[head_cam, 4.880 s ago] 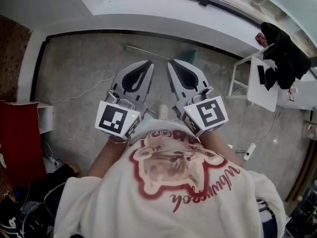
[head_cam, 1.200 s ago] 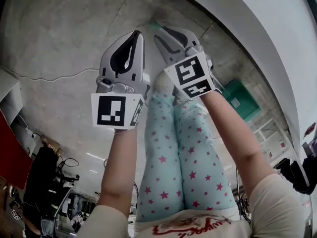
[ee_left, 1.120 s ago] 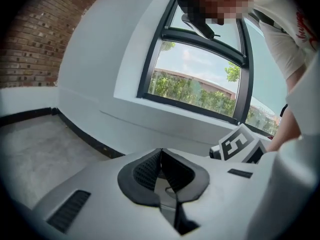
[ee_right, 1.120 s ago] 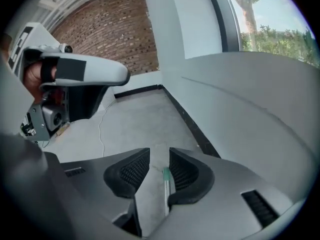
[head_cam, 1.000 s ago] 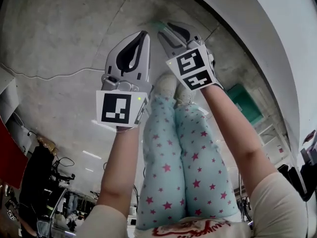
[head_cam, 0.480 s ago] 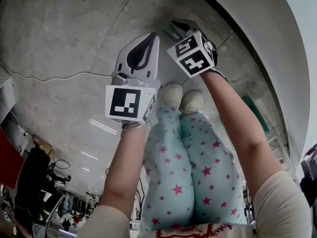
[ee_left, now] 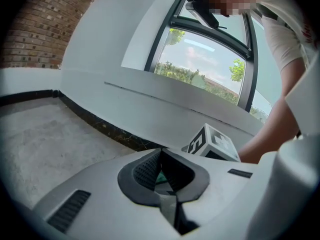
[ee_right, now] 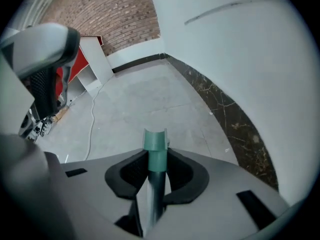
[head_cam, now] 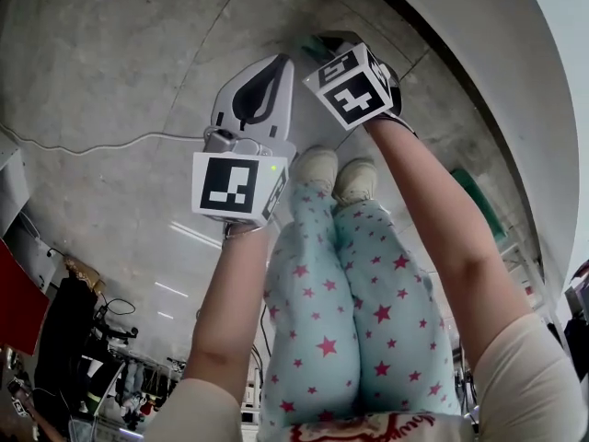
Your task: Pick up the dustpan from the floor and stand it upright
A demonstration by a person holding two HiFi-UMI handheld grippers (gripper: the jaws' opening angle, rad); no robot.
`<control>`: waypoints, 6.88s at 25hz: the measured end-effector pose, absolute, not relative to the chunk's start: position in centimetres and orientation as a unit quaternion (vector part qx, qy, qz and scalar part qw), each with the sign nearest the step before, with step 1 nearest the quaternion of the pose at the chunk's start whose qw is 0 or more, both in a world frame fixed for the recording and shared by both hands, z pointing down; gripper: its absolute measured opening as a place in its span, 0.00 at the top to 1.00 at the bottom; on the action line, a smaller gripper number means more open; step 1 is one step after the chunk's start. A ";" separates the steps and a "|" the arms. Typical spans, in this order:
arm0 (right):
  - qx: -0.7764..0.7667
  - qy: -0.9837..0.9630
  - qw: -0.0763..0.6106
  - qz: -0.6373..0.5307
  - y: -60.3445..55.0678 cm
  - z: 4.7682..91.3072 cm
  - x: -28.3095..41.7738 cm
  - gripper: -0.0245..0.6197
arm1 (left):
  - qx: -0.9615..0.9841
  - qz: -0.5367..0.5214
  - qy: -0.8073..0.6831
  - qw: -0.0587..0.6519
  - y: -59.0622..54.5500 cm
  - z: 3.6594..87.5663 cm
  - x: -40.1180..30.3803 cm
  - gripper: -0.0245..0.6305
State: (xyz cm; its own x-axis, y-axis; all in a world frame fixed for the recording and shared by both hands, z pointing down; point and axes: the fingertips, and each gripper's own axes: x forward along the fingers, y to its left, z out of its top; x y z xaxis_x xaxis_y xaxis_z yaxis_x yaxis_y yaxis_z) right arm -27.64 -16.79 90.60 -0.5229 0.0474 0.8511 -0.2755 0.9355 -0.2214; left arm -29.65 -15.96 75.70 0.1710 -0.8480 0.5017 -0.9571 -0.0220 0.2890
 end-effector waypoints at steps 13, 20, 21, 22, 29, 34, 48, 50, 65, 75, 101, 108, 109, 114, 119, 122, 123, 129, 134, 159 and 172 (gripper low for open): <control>0.122 -0.871 0.445 0.171 -17.4 74.8 -22.8 0.81 | 0.749 0.116 -0.580 0.297 -15.5 63.9 -23.0 0.93; 0.132 -0.875 0.433 0.173 -17.2 69.1 -18.9 0.81 | 0.767 0.138 -0.553 0.294 -15.5 59.8 -19.5 0.93; 0.135 -0.875 0.431 0.171 -17.0 68.3 -18.5 0.81 | 0.770 0.137 -0.549 0.293 -15.5 59.1 -19.1 0.93; 0.138 -0.876 0.429 0.171 -16.7 67.5 -18.1 0.81 | 0.772 0.136 -0.547 0.295 -15.3 58.3 -18.9 0.93; 0.164 -0.877 0.418 0.169 -15.7 62.1 -14.6 0.81 | 0.781 0.125 -0.532 0.302 -13.9 54.2 -16.3 0.93; 0.180 -0.884 0.403 0.157 -15.1 59.2 -12.3 0.81 | 0.799 0.120 -0.505 0.303 -13.0 51.9 -13.6 0.93; 0.242 -0.889 0.367 0.127 -13.1 51.4 -4.4 0.81 | 0.865 0.118 -0.395 0.288 -11.6 43.9 -5.1 0.93; 0.252 -0.889 0.366 0.115 -13.1 50.5 -3.1 0.82 | 0.877 0.113 -0.371 0.283 -11.5 42.8 -3.1 0.93; 0.299 -0.902 0.297 0.093 -10.1 43.1 8.5 0.83 | 0.907 0.118 -0.300 0.272 -8.2 36.0 9.3 0.93; 0.313 -0.914 0.239 0.095 -7.5 39.5 16.8 0.83 | 0.899 0.141 -0.322 0.262 -5.1 33.9 16.4 0.93; 0.336 -0.914 0.209 0.090 -2.1 38.1 25.5 0.85 | 0.896 0.147 -0.347 0.236 -1.0 32.2 23.4 0.93; 0.356 -0.905 0.211 0.099 -2.3 38.1 26.3 0.85 | 0.904 0.148 -0.326 0.233 -1.1 32.1 24.2 0.93; 0.357 -0.904 0.213 0.098 -2.2 38.2 26.4 0.85 | 0.906 0.148 -0.321 0.233 -1.0 32.1 24.4 0.93; 0.361 -0.901 0.223 0.094 -1.9 38.3 27.0 0.85 | 0.914 0.153 -0.297 0.231 -0.7 32.2 25.3 0.93; 0.373 -0.892 0.238 0.098 -1.4 38.9 28.0 0.85 | 0.915 0.161 -0.286 0.232 -0.5 32.2 25.9 0.93; 0.384 -0.886 0.238 0.101 -1.1 39.0 28.8 0.85 | 0.919 0.164 -0.277 0.228 -0.2 31.9 26.4 0.93; 0.388 -0.884 0.238 0.103 -1.0 39.0 29.0 0.85 | 0.920 0.164 -0.273 0.227 0.0 31.9 26.5 0.93; 0.417 -0.872 0.224 0.128 -0.7 39.3 30.1 0.85 | 0.919 0.177 -0.264 0.232 0.8 32.7 26.5 0.93; 0.428 -0.867 0.213 0.142 -0.8 39.3 30.1 0.85 | 0.927 0.174 -0.245 0.225 0.7 32.9 27.0 0.93; 0.502 -0.820 0.194 0.193 5.4 37.4 33.6 0.73 | 0.945 0.213 -0.173 0.177 7.0 33.8 29.4 0.93; 0.587 -0.761 0.170 0.218 8.0 32.9 33.6 0.92 | 0.949 0.160 -0.198 0.184 8.3 31.2 29.7 0.93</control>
